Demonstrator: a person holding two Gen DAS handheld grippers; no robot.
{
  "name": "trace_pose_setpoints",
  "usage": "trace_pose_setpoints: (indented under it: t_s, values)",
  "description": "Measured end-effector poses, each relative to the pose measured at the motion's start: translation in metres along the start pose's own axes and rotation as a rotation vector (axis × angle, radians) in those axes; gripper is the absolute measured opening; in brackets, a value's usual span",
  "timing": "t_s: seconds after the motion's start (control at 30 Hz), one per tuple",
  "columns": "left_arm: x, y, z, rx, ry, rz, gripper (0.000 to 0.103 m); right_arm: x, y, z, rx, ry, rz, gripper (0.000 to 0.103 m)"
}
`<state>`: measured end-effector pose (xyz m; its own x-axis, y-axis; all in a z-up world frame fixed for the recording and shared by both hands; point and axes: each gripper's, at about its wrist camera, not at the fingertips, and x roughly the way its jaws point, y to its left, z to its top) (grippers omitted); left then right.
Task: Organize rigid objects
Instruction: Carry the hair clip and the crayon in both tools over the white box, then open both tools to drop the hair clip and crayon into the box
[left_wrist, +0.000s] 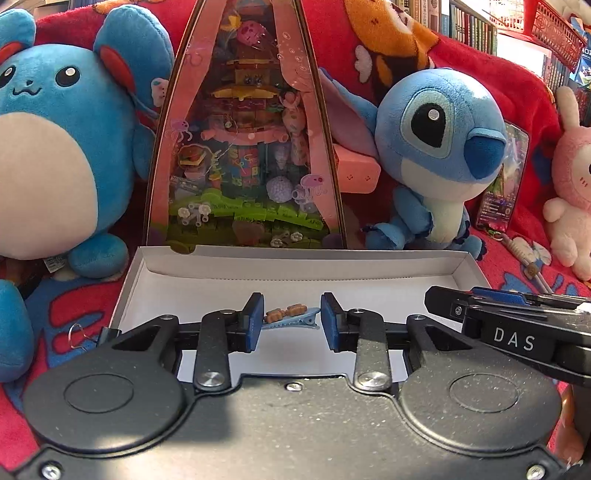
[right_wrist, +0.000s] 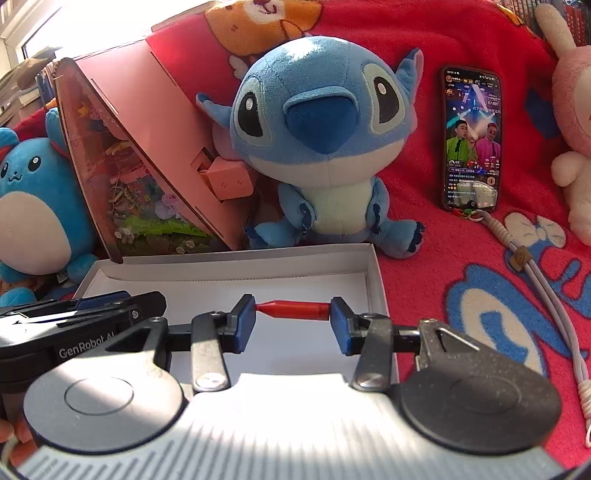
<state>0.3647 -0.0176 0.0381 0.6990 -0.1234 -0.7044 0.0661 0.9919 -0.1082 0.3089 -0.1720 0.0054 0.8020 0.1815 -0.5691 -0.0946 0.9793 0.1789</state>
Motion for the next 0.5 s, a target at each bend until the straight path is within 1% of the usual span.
trace_pose_setpoints:
  t_s: [0.1,0.3,0.5]
  values:
    - [0.008,0.0,0.001,0.007,0.004,0.017,0.032,0.013,0.001,0.004,-0.011,0.019,-0.009,0.05]
    - [0.021,-0.001,0.004,0.011,-0.001,0.021,0.032,0.031,0.009,0.003,-0.052,0.035,-0.022,0.05]
    - [0.032,0.0,0.003,0.021,0.007,0.038,0.032,0.042,0.013,0.004,-0.088,0.028,-0.029,0.05]
